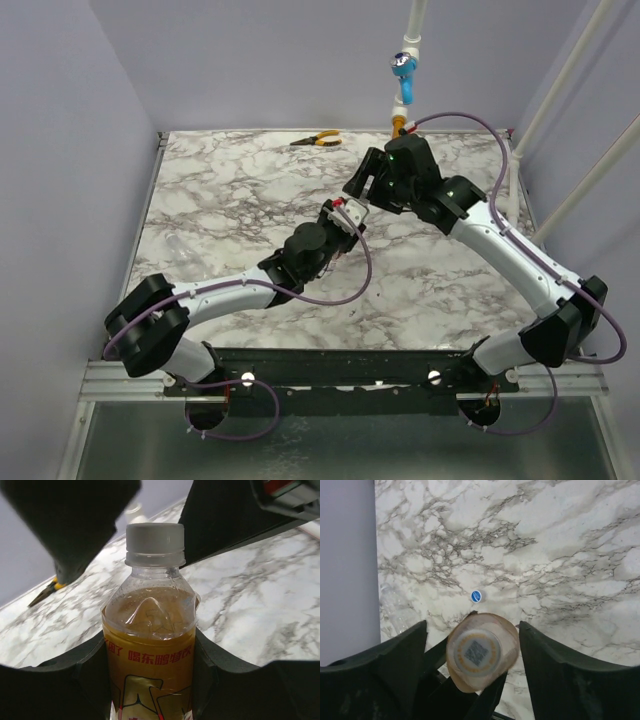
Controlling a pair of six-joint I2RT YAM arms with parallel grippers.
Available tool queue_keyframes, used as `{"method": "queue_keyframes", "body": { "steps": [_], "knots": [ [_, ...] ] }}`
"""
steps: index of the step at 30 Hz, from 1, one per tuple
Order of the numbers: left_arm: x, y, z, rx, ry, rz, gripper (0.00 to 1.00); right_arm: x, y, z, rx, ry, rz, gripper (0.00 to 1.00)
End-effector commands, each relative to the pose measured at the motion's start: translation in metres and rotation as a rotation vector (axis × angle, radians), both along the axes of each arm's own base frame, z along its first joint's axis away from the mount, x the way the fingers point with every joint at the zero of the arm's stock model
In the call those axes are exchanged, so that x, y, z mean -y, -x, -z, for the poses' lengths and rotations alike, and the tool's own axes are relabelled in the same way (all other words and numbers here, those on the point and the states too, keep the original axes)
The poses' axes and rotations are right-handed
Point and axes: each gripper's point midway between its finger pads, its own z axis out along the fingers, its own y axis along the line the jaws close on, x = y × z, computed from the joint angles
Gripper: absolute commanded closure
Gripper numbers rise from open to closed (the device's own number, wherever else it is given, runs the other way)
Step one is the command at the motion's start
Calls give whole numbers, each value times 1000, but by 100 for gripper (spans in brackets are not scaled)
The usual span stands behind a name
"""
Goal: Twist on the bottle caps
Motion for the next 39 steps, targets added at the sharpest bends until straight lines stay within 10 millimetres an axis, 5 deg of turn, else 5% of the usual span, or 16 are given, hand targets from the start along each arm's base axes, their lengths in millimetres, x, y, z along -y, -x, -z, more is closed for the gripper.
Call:
{"method": "queue_keyframes", "body": {
  "steps": [1,8,16,22,27,39],
  "knots": [
    [17,27,-14,-81,126,256,75,7,10,-39,119,-8,-34,17],
    [5,57,4,-297,231,479,75,1,37,-84,325,-27,-273,13],
    [-1,101,-7,-437,315,749,75,-19,88,-81,403,-38,-656,16],
    [-6,122,-16,-469,343,857,75,-11,101,-76,395,-11,-708,22],
    [-14,128,-26,-392,341,869,75,-17,119,-70,368,-72,-797,31],
    [-19,135,-43,-312,335,884,75,-25,139,-66,359,-148,-900,37]
  ]
}}
